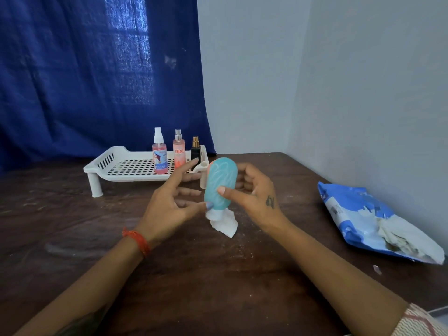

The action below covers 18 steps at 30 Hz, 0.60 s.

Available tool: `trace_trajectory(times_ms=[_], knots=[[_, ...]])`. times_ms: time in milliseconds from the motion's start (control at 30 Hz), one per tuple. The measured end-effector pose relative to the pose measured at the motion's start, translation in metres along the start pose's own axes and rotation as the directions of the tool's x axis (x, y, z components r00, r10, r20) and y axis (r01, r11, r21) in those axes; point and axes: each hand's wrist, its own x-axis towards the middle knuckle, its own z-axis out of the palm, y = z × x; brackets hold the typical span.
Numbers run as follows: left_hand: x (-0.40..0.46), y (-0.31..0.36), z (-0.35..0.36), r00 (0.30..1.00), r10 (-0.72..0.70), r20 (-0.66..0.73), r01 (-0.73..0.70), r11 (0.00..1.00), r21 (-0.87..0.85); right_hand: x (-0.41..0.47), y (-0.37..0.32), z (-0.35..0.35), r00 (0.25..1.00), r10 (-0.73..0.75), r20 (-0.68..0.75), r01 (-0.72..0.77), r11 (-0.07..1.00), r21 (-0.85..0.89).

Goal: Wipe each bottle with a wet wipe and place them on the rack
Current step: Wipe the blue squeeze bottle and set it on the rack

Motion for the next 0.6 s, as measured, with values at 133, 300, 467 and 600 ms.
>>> trace_trajectory(times_ms=[133, 300, 467, 600], knots=[[0.001, -0.002, 0.001, 0.998, -0.015, 0.064, 0.017, 0.999, -0.027, -0.003, 0.000, 0.010, 0.996, 0.029, 0.089, -0.032, 0.999, 0.032], [0.000, -0.008, 0.003, 0.991, -0.016, 0.130, 0.018, 1.000, -0.014, -0.006, 0.004, 0.014, 0.980, 0.090, 0.178, -0.088, 0.996, -0.021], [0.002, -0.012, 0.001, 0.997, -0.028, 0.074, 0.032, 0.999, -0.044, 0.000, 0.003, 0.005, 0.981, 0.176, 0.085, -0.175, 0.984, -0.019], [0.002, -0.013, 0.000, 0.996, -0.040, 0.076, 0.042, 0.999, -0.025, 0.005, 0.000, -0.008, 0.922, 0.315, 0.225, -0.278, 0.944, -0.180]])
